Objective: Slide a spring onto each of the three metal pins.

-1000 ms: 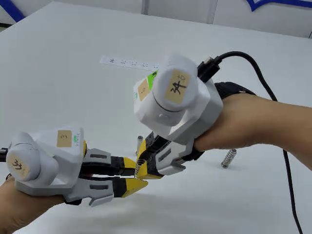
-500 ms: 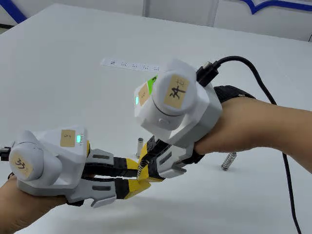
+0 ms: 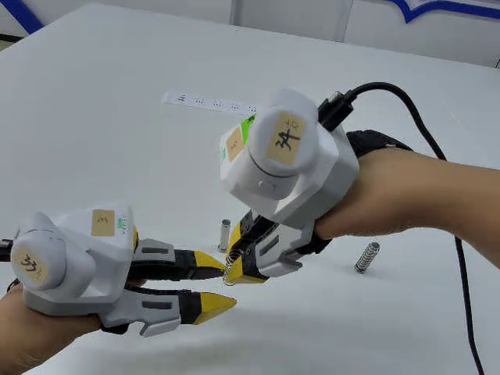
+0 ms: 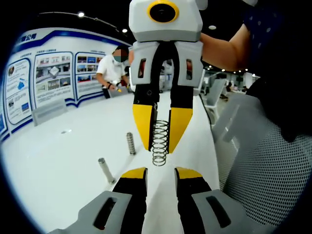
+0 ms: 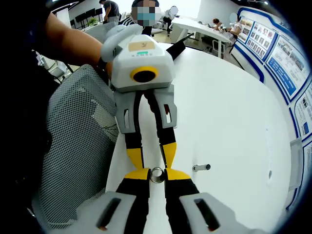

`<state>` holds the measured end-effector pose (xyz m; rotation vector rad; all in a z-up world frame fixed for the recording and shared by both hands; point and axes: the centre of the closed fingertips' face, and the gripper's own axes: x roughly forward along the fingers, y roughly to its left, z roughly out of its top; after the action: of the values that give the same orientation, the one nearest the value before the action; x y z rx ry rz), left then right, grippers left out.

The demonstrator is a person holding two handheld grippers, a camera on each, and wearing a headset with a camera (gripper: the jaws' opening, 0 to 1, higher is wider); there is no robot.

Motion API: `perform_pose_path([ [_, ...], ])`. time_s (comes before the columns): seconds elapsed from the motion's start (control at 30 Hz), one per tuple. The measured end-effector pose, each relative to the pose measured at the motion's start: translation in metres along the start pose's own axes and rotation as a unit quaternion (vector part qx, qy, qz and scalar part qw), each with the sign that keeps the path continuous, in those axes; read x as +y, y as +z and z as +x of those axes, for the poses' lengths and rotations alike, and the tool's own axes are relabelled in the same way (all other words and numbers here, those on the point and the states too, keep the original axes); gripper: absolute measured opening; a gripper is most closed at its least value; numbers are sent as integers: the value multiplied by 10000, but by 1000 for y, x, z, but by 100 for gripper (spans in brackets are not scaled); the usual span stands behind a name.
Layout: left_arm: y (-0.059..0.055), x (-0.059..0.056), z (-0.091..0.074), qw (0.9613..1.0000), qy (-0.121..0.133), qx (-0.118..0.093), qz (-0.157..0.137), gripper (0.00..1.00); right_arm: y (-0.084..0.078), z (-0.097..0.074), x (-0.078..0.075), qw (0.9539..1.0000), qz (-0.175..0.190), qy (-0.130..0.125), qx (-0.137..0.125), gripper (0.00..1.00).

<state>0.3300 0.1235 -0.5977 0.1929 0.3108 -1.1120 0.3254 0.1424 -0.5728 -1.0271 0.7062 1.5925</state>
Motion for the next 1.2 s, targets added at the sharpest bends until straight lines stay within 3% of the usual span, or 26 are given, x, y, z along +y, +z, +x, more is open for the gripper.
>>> perform_pose_path([
  [0.53, -12, 17, -12, 9983, 452, -19, -362, 49, -5, -18, -25, 9995, 156, -256, 5, 12],
  [1.2, -17, 26, -19, 9961, 691, -89, -537, 62, -3, -15, -65, 9988, 73, -473, 86, 12],
])
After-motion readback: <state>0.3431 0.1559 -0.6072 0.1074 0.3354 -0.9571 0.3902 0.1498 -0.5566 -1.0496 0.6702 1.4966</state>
